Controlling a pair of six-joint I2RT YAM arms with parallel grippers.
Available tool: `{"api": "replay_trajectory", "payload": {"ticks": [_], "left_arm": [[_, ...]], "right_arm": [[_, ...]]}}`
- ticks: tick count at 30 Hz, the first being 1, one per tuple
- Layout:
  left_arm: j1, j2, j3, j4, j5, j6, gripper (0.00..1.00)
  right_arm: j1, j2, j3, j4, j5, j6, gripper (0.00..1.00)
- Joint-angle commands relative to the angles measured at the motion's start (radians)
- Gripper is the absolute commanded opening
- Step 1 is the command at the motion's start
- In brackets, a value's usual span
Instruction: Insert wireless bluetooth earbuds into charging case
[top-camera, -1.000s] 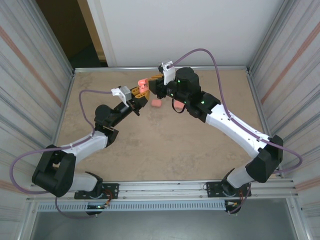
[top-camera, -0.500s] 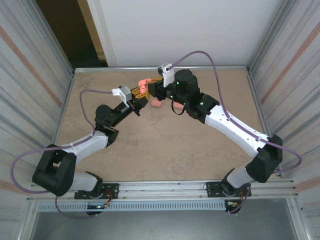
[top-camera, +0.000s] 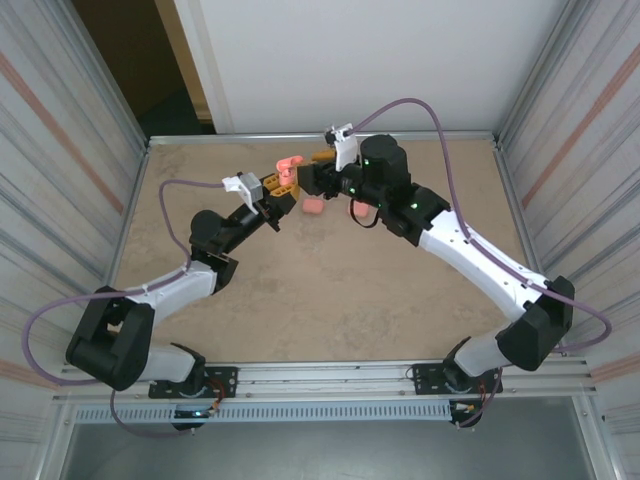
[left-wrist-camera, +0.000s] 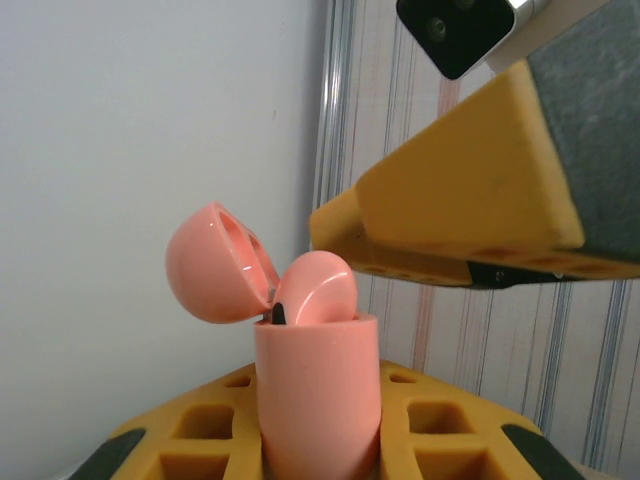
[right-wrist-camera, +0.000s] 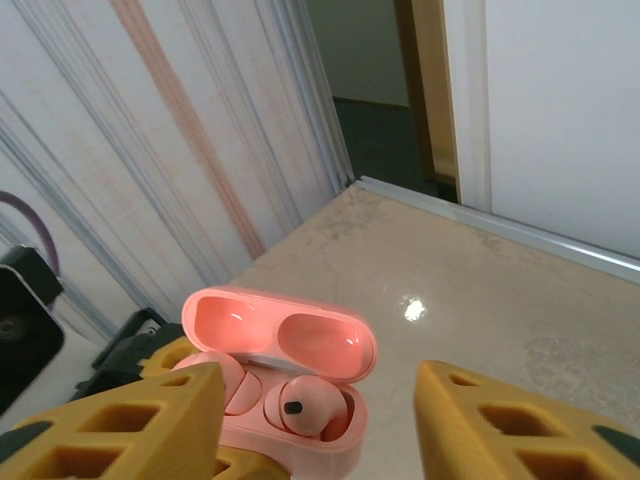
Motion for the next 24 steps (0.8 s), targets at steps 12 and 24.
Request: {"api": "replay_trajectory", "payload": {"ticks": [12,24], "left_arm": [[-0.005,0.013,0.008,0.148,0.047,-0.027,0.0],[-0.006,0.016,0.041,0.206,0.156,-0.091,0.0]], "right_arm": [[-0.134,-0.171,-0.102,0.088,-0.276,0.09,0.81],[-0.277,-0.262,-0.304,0.33,-0.594,0.281,0.99]]}}
